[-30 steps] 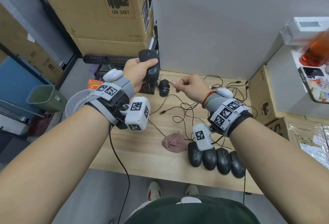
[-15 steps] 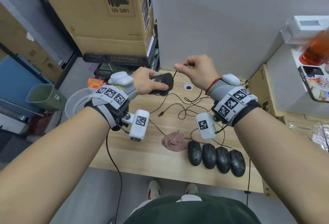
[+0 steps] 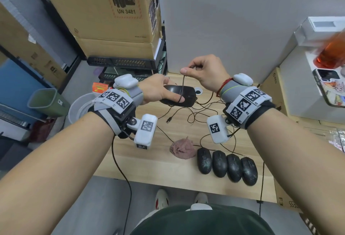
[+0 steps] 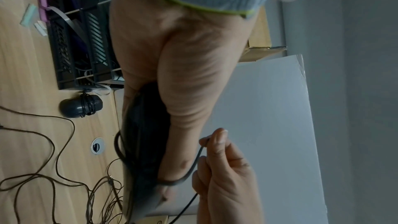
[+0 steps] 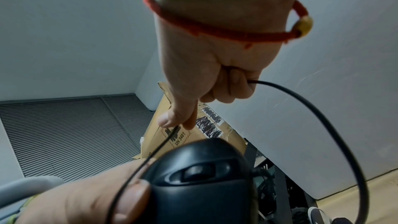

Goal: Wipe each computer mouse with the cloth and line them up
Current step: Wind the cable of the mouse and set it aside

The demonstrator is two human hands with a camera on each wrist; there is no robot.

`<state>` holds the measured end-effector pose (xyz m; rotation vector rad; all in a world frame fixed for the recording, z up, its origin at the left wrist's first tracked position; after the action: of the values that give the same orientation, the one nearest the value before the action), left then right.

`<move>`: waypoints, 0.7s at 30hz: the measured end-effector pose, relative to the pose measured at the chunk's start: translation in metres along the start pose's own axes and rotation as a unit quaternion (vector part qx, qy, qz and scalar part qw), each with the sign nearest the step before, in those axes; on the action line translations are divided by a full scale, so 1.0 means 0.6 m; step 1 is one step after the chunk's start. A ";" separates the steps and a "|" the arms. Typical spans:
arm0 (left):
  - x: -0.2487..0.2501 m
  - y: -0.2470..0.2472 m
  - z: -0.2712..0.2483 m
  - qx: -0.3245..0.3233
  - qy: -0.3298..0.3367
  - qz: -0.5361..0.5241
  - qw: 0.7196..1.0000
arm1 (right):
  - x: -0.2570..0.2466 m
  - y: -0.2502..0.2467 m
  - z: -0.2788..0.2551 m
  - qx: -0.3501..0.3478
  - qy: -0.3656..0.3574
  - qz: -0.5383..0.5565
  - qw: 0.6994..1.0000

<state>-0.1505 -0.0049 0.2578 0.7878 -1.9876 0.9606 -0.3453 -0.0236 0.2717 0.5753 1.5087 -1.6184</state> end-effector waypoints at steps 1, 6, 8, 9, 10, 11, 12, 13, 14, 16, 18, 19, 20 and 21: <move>0.008 0.001 -0.005 -0.012 0.011 0.006 1.000 | 0.001 0.001 0.001 -0.011 0.006 -0.001 1.000; 0.028 -0.010 -0.020 -0.023 0.064 -0.019 0.997 | 0.029 0.001 0.003 -0.054 0.040 0.032 0.997; 0.032 -0.013 -0.021 -0.009 0.077 -0.070 0.995 | 0.043 0.003 -0.001 -0.068 0.056 0.046 0.995; 0.033 -0.015 -0.019 0.008 0.086 -0.096 0.992 | 0.046 0.005 -0.005 -0.076 0.055 0.038 0.995; 0.035 -0.016 -0.017 0.029 0.097 -0.125 0.987 | 0.045 0.010 -0.011 -0.084 0.056 0.023 0.995; 0.036 -0.016 -0.013 0.052 0.107 -0.156 0.981 | 0.043 0.017 -0.017 -0.088 0.061 0.015 0.994; 0.037 -0.017 -0.009 0.076 0.112 -0.184 0.973 | 0.039 0.026 -0.024 -0.094 0.066 0.022 0.993; 0.037 -0.017 -0.006 0.102 0.112 -0.207 0.966 | 0.032 0.036 -0.033 -0.103 0.067 0.034 0.992; 0.035 -0.017 -0.001 0.134 0.106 -0.220 0.961 | 0.023 0.046 -0.042 -0.116 0.066 0.043 0.990; 0.029 -0.018 0.005 0.202 0.086 -0.212 0.952 | 0.008 0.060 -0.055 -0.145 0.058 0.042 0.987; 0.017 -0.022 0.010 0.258 0.061 -0.165 0.950 | -0.002 0.063 -0.059 -0.165 0.043 0.028 0.985; 0.009 -0.025 0.013 0.273 0.047 -0.130 0.952 | -0.005 0.062 -0.059 -0.170 0.039 0.019 0.984; 0.004 -0.028 0.014 0.283 0.034 -0.090 0.954 | -0.008 0.059 -0.058 -0.174 0.035 0.009 0.984; -0.003 -0.031 0.015 0.290 0.021 -0.042 0.956 | -0.012 0.055 -0.058 -0.177 0.037 0.001 0.984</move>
<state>-0.1388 -0.0217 0.2591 1.1434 -1.6242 1.5237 -0.3215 0.0138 0.2522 0.4404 1.7972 -1.2961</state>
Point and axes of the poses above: each hand's wrist, its own z-axis towards the middle knuckle, its own y-axis out of the palm, x = y × z, the point moved 1 cm from there along z, towards the middle knuckle, and after that the axes turned 2 degrees about -y, right-handed, at the moved point
